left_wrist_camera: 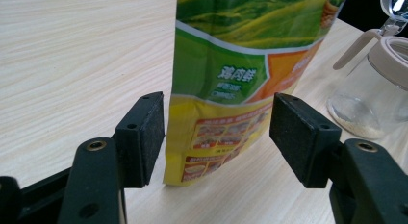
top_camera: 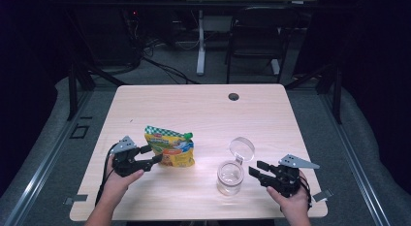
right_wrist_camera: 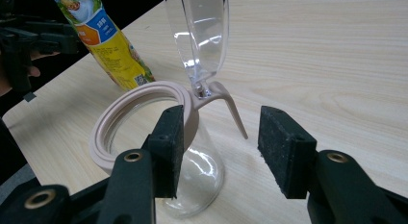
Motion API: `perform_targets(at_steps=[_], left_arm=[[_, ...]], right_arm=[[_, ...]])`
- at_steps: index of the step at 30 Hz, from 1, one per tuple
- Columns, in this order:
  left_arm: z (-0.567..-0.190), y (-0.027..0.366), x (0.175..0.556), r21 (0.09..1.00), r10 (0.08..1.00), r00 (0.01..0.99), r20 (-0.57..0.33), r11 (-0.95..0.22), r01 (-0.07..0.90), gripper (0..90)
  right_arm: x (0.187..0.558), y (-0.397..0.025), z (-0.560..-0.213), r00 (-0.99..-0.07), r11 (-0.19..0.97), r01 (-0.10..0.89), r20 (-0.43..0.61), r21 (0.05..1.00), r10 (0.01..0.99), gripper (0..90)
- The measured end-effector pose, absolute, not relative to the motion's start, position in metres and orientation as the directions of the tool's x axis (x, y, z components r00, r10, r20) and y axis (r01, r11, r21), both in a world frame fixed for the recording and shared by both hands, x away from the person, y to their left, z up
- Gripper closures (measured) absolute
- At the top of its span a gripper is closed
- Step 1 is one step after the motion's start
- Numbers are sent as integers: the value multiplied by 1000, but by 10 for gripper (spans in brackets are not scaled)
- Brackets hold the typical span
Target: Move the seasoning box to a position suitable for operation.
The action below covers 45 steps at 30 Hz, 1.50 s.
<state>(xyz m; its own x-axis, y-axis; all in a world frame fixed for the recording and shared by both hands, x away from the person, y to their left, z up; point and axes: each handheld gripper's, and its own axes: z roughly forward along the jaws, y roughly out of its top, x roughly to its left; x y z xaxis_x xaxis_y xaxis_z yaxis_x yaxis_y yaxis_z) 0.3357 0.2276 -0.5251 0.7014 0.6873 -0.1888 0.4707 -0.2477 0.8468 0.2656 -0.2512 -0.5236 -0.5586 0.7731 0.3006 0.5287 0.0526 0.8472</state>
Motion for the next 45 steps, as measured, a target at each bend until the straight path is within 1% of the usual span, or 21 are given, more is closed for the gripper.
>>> perform_targets(at_steps=[3, 5, 8, 16, 22, 25, 27, 35, 39, 44, 45], left_arm=[[-527, 226, 340, 842, 682, 706, -192, -255, 475, 365], [-528, 225, 340, 843, 677, 708, -199, -250, 476, 379], [-527, 225, 339, 845, 680, 709, -187, -256, 470, 403], [-522, 223, 328, 847, 679, 713, -178, -264, 462, 501], [-517, 218, 317, 843, 659, 727, -196, -265, 468, 581], [-512, 212, 313, 847, 654, 733, -189, -270, 459, 611], [-509, 210, 311, 853, 649, 736, -189, -262, 451, 650], [-503, 205, 308, 869, 661, 731, -168, -251, 427, 713], [-500, 200, 306, 864, 658, 740, -142, -282, 416, 740], [-499, 196, 302, 870, 663, 739, -119, -290, 399, 781], [-497, 194, 300, 868, 667, 739, -99, -305, 392, 788]], right_arm=[[263, -252, -524, -555, 51, 529, 299, 847, 776, 515], [262, -252, -524, -554, 44, 528, 304, 848, 775, 514], [261, -253, -524, -552, 45, 525, 300, 850, 778, 514], [264, -252, -524, -558, 49, 520, 296, 853, 775, 514], [268, -249, -524, -568, 58, 524, 298, 850, 767, 514], [269, -248, -524, -570, 56, 523, 300, 851, 765, 514], [270, -248, -524, -572, 58, 524, 300, 850, 763, 514], [269, -248, -526, -567, 53, 528, 306, 848, 764, 514], [267, -250, -526, -565, 57, 530, 302, 846, 768, 514], [266, -251, -526, -559, 43, 530, 311, 847, 768, 512], [266, -251, -526, -559, 43, 530, 311, 847, 769, 512]])
